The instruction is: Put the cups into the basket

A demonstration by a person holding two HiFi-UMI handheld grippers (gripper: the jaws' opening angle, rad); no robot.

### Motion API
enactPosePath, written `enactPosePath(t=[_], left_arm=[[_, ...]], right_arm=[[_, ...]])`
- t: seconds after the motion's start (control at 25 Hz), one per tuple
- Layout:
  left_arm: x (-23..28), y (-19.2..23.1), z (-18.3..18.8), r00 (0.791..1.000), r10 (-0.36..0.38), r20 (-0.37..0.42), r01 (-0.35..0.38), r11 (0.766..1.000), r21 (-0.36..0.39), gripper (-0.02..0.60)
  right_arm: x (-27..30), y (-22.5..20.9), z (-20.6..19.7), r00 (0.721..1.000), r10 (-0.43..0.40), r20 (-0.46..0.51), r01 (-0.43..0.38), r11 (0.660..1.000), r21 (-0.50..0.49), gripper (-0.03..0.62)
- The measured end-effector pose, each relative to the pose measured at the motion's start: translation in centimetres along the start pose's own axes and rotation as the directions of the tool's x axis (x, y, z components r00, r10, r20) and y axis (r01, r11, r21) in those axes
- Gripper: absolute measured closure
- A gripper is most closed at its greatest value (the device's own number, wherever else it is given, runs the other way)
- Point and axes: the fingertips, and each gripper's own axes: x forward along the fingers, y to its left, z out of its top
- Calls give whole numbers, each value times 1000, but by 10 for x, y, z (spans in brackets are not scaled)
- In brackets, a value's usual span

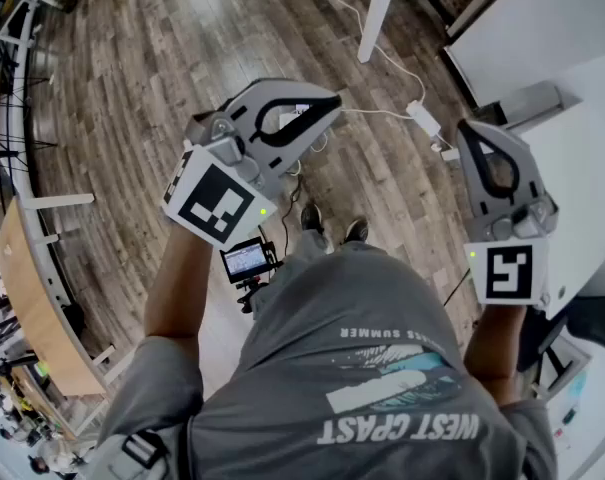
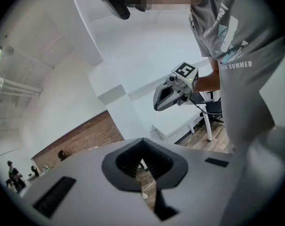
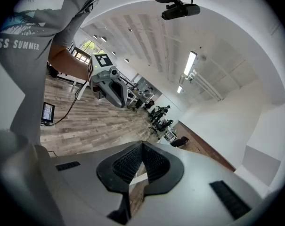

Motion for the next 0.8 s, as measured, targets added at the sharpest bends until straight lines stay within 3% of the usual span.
enactPosePath(t=[0.56,0.8], left_arm=[[3,7,-7,1000,-3,6,3,1000,-15,584],[1,11,-14,1000,-6,2,6,1000,-24,584]], right_arm=[[10,5,-6,999,32,-10,-31,998,58,579],[18,5,-4,999,-2,-44,0,1000,-28,580]])
